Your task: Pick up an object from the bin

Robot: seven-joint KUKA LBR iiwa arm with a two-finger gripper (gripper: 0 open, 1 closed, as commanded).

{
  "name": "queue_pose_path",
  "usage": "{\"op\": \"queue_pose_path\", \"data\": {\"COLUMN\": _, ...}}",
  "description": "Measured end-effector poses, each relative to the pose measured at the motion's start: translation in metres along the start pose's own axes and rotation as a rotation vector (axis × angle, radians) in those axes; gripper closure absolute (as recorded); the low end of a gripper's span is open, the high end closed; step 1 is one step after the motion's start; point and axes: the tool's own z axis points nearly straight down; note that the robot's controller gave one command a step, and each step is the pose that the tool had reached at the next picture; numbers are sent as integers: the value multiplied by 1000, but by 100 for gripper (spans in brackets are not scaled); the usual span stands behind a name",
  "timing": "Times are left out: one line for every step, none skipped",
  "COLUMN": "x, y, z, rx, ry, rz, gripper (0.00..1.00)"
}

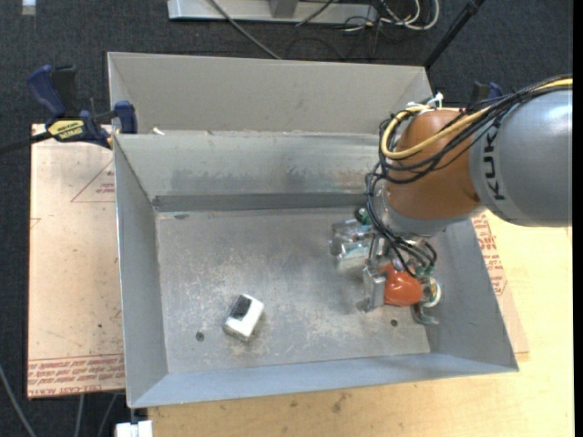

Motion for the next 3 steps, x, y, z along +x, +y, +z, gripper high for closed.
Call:
{"op": "queue_pose_path", "data": {"x": -7, "y": -25, "z": 0, "rx": -1, "ry": 10, "rz": 139, "gripper": 0}}
{"op": "queue_pose_path", "data": {"x": 14, "y": -48, "z": -21, "rx": -10, "ry": 1, "rz": 5, "gripper": 0}}
{"op": "queue_pose_path", "data": {"x": 7, "y": -80, "z": 5, "rx": 0, "ry": -3, "rz": -55, "gripper": 0}}
